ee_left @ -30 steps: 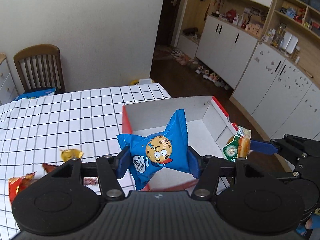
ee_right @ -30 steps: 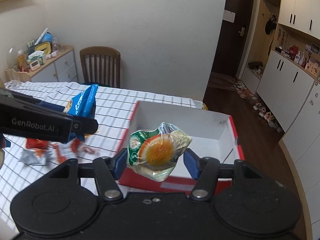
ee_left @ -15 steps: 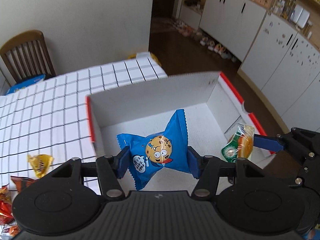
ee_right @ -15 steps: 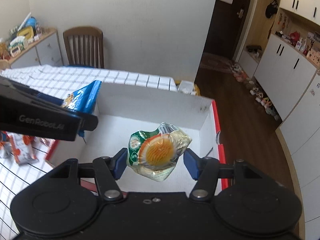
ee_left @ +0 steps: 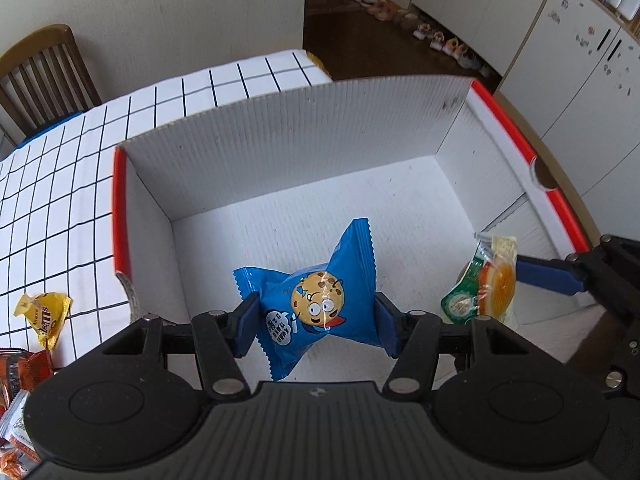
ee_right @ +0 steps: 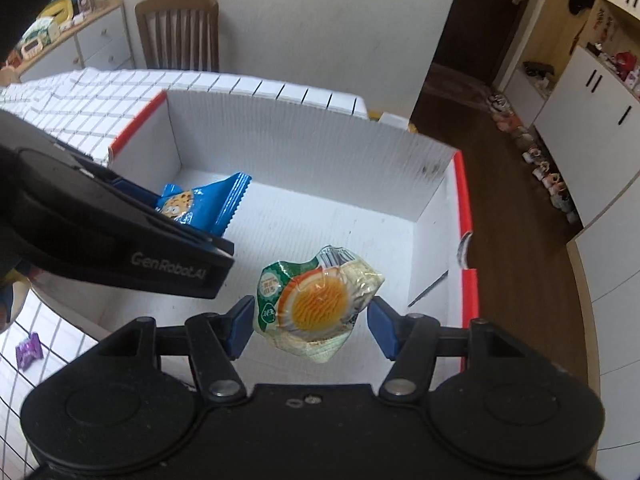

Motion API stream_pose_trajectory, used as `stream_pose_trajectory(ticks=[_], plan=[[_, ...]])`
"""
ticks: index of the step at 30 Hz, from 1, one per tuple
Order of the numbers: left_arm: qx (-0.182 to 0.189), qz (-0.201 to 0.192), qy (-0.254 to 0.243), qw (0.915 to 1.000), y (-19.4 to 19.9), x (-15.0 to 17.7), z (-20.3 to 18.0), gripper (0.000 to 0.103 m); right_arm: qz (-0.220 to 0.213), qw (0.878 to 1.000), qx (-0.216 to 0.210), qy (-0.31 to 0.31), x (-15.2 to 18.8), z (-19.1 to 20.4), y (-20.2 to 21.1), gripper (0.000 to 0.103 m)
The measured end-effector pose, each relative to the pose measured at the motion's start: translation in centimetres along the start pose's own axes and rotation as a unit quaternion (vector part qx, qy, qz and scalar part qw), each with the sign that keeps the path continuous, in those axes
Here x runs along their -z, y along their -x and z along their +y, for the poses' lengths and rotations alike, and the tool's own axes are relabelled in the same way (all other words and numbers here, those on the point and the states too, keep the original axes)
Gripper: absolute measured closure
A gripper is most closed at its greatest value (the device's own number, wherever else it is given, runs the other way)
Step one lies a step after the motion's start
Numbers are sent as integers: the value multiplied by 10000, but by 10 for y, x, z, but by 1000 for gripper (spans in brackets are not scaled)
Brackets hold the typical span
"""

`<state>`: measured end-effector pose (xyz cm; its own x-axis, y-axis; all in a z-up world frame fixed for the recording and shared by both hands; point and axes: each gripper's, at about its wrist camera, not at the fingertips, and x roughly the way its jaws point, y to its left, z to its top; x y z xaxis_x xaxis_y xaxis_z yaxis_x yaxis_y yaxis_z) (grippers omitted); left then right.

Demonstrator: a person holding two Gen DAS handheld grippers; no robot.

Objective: Organize snacks
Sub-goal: 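Lower and release the blue packet and egg pastry into the box with both tools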

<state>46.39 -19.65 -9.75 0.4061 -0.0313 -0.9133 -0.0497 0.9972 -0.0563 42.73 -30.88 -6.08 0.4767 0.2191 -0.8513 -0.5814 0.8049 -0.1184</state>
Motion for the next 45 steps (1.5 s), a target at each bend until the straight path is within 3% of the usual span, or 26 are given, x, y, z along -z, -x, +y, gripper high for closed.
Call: stream_pose_trajectory(ticks=[8, 18, 31, 45], plan=[[-4, 207, 78, 9998, -15, -1, 3, 43, 124, 9999, -69, -48, -2, -8, -14, 40], [56, -14, 177, 9998, -2, -1, 8, 36, -56, 10000, 19, 70, -4, -7, -7, 34], [275, -657, 152, 9973, 60, 14, 19, 36, -504, 9986, -62, -125, -1, -8, 42, 25], [430, -1318, -197, 9901, 131, 49, 45, 36, -920, 9951, 17, -354, 8, 27, 100, 18]])
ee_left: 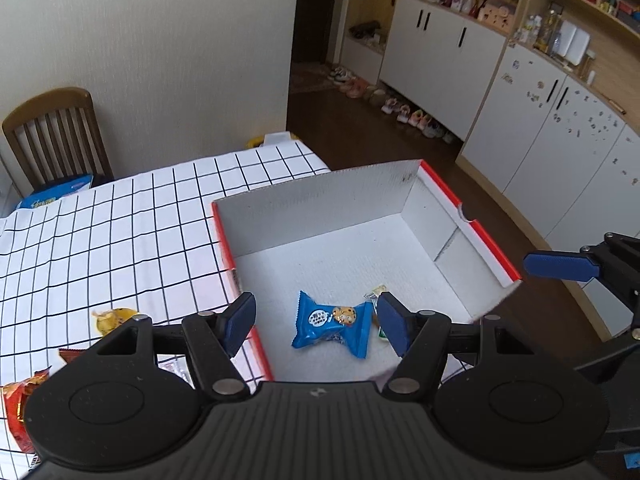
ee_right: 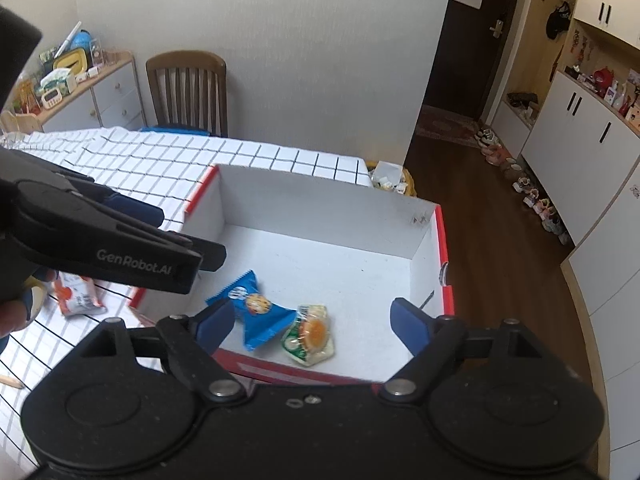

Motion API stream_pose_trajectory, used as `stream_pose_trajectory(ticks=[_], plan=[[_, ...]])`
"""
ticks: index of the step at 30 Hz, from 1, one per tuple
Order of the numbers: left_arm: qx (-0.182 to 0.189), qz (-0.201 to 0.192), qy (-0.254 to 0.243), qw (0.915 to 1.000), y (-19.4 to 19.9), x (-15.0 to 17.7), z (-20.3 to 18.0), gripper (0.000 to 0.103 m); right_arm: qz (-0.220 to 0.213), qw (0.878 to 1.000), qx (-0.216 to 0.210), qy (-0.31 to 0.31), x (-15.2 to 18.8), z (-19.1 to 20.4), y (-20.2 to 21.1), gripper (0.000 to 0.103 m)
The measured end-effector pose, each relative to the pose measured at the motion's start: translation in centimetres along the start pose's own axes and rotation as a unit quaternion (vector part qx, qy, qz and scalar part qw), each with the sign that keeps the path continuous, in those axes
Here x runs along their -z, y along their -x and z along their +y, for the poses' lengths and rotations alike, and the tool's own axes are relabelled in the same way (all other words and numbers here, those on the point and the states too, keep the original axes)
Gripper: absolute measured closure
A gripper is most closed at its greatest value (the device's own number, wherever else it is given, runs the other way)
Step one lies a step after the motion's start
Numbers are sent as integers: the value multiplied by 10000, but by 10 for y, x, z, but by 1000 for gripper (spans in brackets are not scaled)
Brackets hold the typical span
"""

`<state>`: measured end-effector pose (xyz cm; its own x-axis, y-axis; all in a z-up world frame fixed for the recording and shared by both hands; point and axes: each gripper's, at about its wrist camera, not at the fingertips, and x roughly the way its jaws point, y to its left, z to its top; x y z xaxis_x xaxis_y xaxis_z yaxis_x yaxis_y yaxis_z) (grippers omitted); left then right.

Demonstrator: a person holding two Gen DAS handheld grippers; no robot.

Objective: Organize snacks
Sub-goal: 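Lower and release the blue packet and egg pastry into the box with both tools, then withdraw both tools from the box back over the table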

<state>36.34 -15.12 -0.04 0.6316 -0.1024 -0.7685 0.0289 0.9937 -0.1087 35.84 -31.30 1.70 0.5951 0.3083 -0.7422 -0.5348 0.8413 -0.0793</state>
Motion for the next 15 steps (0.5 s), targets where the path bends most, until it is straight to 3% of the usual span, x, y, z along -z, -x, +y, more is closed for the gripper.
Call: stream_pose_trajectory(ticks=[15], plan=[[73, -595, -99, 9982, 92, 51, 42, 36, -483, 9981, -19, -392, 10, 51, 51, 14]])
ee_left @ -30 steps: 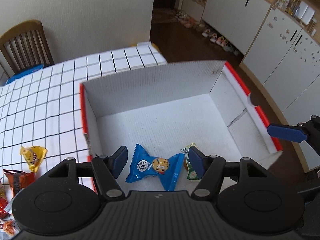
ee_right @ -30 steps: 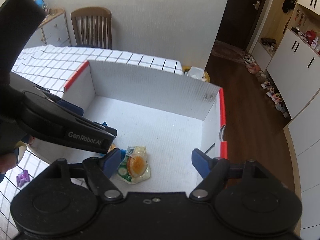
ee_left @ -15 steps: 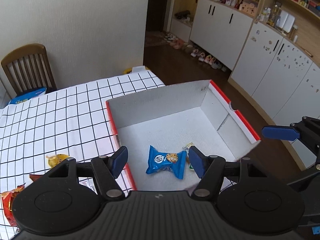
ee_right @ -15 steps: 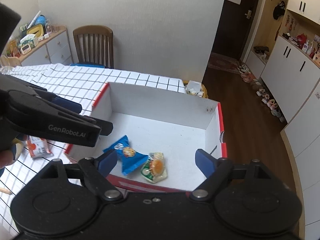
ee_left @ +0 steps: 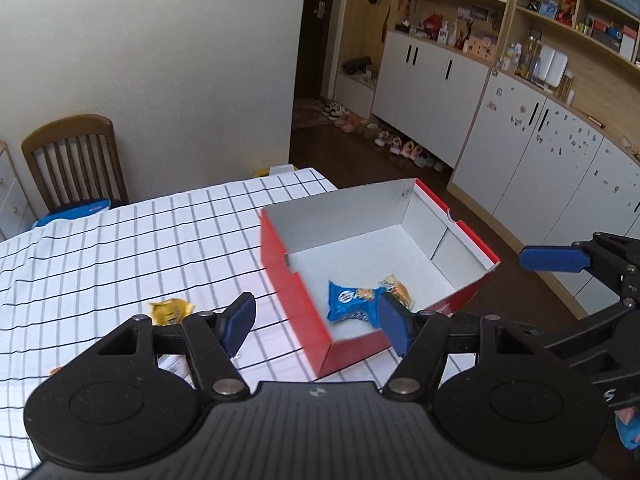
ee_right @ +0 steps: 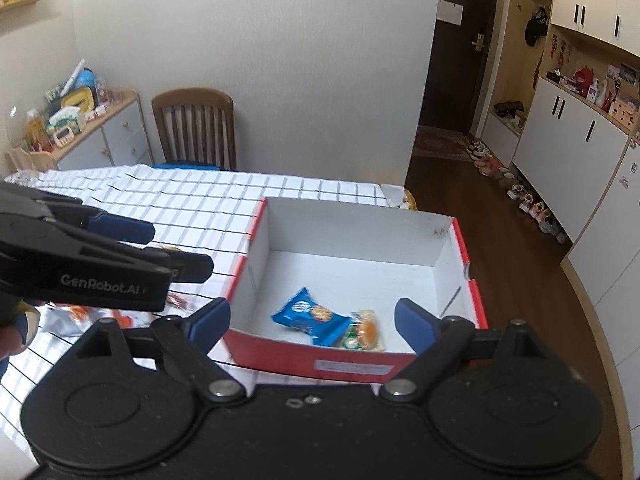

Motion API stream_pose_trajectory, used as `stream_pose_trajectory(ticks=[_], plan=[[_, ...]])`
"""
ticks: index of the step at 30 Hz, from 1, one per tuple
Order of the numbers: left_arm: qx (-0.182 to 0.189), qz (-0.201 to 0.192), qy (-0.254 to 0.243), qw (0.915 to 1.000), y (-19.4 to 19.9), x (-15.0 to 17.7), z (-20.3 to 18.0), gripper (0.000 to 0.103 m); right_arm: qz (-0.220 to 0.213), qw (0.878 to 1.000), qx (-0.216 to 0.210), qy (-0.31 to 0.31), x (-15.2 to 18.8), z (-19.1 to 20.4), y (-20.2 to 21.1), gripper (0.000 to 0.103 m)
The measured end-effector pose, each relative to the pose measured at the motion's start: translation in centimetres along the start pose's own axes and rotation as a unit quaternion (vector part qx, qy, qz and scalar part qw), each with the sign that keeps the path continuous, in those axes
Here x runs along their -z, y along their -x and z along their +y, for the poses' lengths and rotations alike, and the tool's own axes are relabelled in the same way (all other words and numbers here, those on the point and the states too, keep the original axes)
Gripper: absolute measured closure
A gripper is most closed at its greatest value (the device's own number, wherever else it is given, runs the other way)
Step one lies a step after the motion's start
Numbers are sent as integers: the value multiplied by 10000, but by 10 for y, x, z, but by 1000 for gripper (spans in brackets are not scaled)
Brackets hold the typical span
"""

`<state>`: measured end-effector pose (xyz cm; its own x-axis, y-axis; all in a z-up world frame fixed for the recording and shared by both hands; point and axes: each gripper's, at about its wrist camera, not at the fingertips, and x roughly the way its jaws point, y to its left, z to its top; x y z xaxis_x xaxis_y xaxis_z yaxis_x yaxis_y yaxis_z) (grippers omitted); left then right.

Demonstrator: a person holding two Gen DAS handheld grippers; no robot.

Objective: Organize snacks
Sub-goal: 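Withdraw both tools from the box back over the table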

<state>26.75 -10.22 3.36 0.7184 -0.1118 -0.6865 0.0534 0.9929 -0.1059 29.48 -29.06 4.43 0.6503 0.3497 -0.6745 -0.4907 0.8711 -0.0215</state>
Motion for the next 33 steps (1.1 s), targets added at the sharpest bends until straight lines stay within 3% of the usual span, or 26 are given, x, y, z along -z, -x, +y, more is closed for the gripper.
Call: stream_pose_trajectory(ticks=[3, 10, 13, 19, 27, 33], plan=[[-5, -86, 36, 10000, 20, 12, 13, 28, -153, 9998, -88, -77, 3, 13, 11, 5], [-58, -283, 23, 9996, 58, 40, 40, 27, -408, 9988, -264, 73, 12, 51, 29, 2], [-143, -487, -14, 9987, 74, 53, 48, 19, -488, 9982, -319, 139, 15, 66, 33, 1], [-224, -657, 8, 9976, 97, 74, 63, 18, -602, 9970, -468, 162, 23, 92, 40, 0], [-491, -519, 3, 9974, 106, 114, 84, 18, -514, 9966, -648, -46, 43, 117, 35, 0], [-615, -229, 61, 9978, 101, 147, 102, 18, -300, 9980, -535, -147, 59, 129, 20, 0]])
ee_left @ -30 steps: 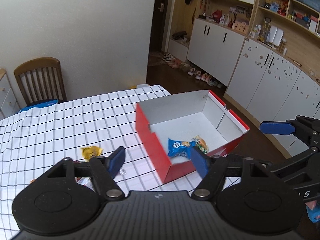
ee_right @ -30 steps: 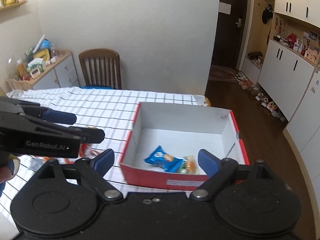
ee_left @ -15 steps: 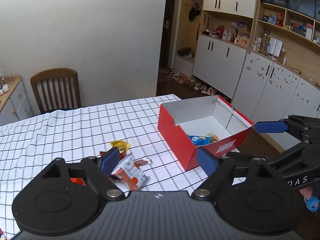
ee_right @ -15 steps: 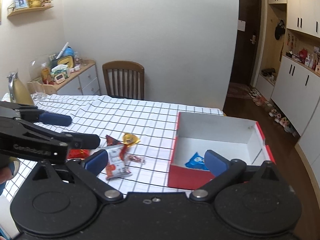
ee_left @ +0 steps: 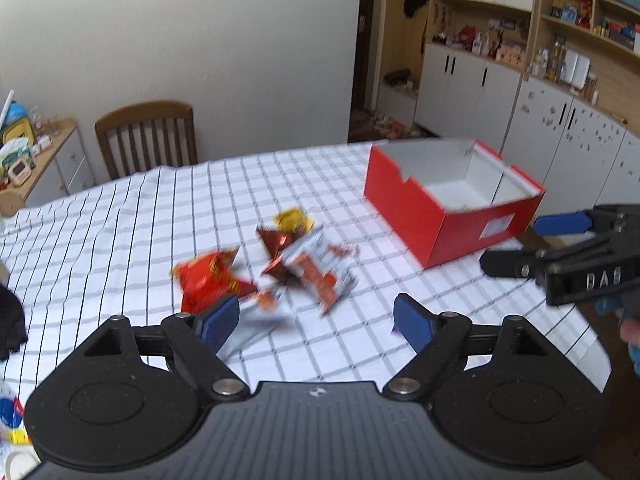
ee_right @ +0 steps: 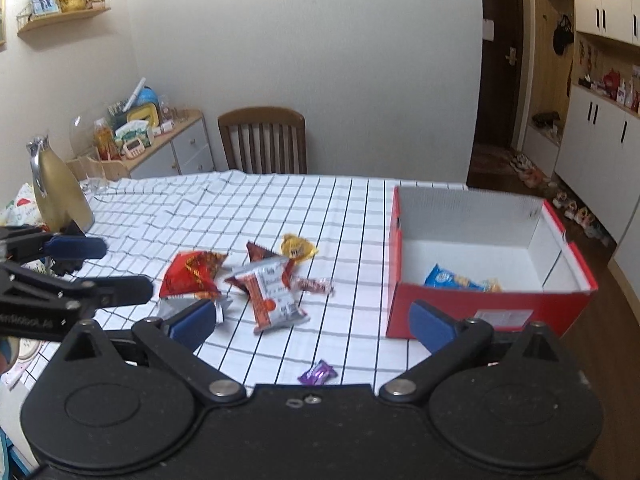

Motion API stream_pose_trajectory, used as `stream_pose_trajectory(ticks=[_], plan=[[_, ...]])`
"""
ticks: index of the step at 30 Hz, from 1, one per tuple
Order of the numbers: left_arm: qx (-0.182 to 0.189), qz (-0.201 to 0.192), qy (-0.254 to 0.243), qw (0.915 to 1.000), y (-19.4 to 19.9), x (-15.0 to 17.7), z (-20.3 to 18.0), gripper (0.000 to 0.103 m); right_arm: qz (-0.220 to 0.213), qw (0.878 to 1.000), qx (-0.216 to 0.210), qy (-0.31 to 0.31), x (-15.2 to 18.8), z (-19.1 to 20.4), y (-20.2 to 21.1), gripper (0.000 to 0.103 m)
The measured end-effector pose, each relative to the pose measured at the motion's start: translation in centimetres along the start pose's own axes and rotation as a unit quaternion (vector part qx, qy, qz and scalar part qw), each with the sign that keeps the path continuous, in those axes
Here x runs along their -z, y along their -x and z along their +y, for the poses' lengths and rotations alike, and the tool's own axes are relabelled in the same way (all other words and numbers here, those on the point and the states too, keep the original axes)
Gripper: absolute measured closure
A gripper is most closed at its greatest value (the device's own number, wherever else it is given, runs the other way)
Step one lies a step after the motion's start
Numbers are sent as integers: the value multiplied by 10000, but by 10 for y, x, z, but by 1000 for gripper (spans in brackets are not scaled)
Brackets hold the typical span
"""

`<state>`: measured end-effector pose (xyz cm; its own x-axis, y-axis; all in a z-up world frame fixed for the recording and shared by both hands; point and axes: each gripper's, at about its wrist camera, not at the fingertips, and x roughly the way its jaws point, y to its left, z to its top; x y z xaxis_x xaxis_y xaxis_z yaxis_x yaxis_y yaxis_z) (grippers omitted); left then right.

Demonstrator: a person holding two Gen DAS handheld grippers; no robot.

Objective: Organize snacks
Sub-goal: 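Withdraw both tools from the box back over the table, then grasp the sausage stick with the left tool while the right tool grasps the purple candy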

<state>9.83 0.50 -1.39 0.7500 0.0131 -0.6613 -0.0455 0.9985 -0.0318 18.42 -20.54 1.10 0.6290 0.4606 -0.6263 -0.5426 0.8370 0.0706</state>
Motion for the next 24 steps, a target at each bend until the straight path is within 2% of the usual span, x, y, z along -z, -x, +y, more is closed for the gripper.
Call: stream_pose_trajectory(ticks=[9, 15, 24], plan=[[-45, 387, 202, 9990, -16, 39, 21, 18, 354, 9987, 282, -227, 24, 2, -26, 0], [-48, 582, 89, 9983, -27, 59, 25, 18, 554, 9970, 422, -330, 36, 1, -43, 1], [8, 912, -218, 9956, -48, 85, 23, 18, 850, 9944, 568, -271, 49, 9, -74, 7]])
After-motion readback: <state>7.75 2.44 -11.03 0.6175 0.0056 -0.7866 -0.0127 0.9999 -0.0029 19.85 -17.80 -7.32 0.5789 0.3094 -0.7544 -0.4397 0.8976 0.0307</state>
